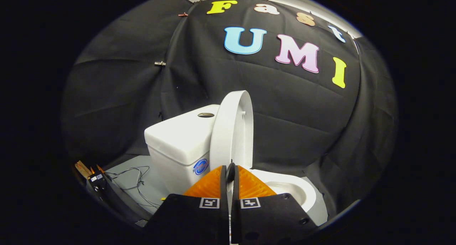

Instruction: Open the toilet lid.

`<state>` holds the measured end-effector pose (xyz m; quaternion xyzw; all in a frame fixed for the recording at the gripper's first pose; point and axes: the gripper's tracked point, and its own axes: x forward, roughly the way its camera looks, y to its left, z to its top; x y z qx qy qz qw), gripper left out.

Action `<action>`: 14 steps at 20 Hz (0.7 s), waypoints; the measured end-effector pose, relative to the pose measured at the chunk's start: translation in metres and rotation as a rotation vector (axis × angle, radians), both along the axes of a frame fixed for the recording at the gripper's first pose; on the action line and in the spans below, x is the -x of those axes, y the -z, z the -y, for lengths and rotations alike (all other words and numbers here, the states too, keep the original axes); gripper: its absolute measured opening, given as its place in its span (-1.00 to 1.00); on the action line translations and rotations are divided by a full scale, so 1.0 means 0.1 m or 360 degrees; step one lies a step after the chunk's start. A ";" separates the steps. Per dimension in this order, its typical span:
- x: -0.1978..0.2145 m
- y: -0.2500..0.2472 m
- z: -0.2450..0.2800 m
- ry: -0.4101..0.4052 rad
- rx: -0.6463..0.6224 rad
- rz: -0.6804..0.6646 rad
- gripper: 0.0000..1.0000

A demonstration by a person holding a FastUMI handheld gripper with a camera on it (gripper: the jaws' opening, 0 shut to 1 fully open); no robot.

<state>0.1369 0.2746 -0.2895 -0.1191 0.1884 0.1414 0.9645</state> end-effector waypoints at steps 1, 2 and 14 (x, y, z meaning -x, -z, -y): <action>0.00 0.01 0.01 0.0006 -0.0011 -0.0014 -0.86; -0.03 0.03 -0.06 -0.0023 -0.0049 -0.0041 -0.81; 0.24 -1.24 0.54 0.0077 -0.0444 0.0084 0.97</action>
